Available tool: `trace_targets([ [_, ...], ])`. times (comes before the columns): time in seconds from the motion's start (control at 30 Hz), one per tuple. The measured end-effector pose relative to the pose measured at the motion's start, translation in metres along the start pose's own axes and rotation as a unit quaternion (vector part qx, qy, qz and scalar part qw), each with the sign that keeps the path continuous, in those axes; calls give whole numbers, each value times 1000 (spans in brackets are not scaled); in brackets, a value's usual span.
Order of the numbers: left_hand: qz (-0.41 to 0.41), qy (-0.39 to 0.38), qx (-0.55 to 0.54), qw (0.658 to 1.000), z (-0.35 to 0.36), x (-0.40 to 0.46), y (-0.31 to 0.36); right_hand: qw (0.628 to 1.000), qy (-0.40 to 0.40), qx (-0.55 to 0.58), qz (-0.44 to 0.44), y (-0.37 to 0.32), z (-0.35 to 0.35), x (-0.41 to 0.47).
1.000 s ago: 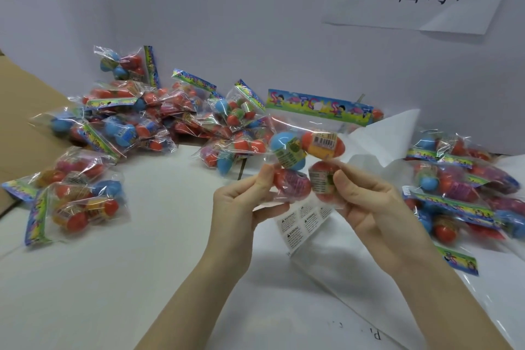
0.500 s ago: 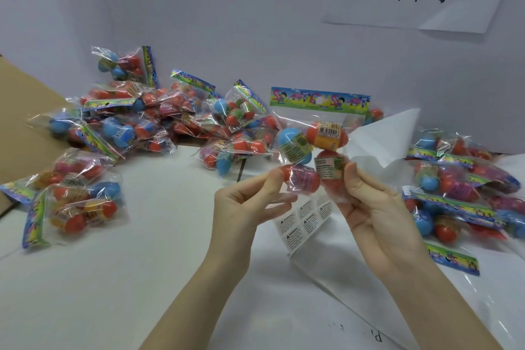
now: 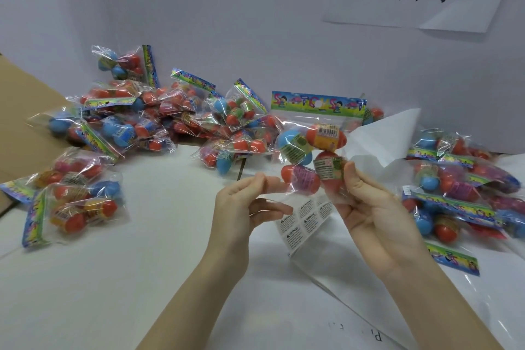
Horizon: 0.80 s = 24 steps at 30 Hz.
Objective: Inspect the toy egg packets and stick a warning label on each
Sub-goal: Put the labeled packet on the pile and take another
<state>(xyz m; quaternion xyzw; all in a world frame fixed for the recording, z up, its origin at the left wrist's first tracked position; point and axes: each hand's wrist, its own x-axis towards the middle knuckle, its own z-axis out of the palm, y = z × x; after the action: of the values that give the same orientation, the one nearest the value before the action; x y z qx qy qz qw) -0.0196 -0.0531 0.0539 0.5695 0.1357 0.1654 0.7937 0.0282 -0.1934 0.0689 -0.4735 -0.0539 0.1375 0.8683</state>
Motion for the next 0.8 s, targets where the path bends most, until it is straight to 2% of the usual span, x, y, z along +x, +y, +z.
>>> trace_targets([
  [0.07, 68, 65, 38, 995, 2, -2, -1, 999, 24, -13, -43, 0, 0, 0],
  [0.13, 166, 104, 72, 978, 2, -5, -2, 986, 72, -64, -136, 3, 0, -1],
  [0.2, 212, 51, 78, 973, 4, -10, -3, 939, 124, -170, -271, 7, 3, -5],
  [0.23, 198, -4, 68, 978, 6, -12, -3, 891, 137, -247, -355, 9, 3, -7],
  [0.33, 110, -145, 12, 983, 11, -15, -6, 659, 108, -473, -575, 21, -1, -11],
  [0.37, 85, -164, -11, 983, 11, -15, -7, 608, 82, -506, -607, 25, -1, -12],
  [0.4, 63, -165, -33, 984, 11, -15, -7, 584, 49, -523, -620, 29, 1, -13],
  [0.43, 43, -157, -56, 985, 10, -13, -6, 578, 11, -528, -622, 32, 2, -14],
  [0.53, 30, -123, -97, 987, 5, -8, -4, 605, -47, -517, -604, 37, 4, -18],
  [0.63, 38, -95, -90, 991, 1, -5, 0, 639, 19, -501, -584, 30, 5, -19],
  [0.67, 40, -91, -81, 992, 1, -5, 1, 670, 47, -489, -557, 25, 6, -19],
  [0.7, 39, -89, -73, 993, 0, -5, 2, 726, 63, -464, -504, 21, 7, -18],
  [0.77, 31, -98, -61, 993, -1, -4, 4, 860, 41, -384, -334, 13, 9, -15],
  [0.8, 29, -109, -49, 992, -2, -4, 3, 906, 6, -345, -247, 10, 8, -13],
])
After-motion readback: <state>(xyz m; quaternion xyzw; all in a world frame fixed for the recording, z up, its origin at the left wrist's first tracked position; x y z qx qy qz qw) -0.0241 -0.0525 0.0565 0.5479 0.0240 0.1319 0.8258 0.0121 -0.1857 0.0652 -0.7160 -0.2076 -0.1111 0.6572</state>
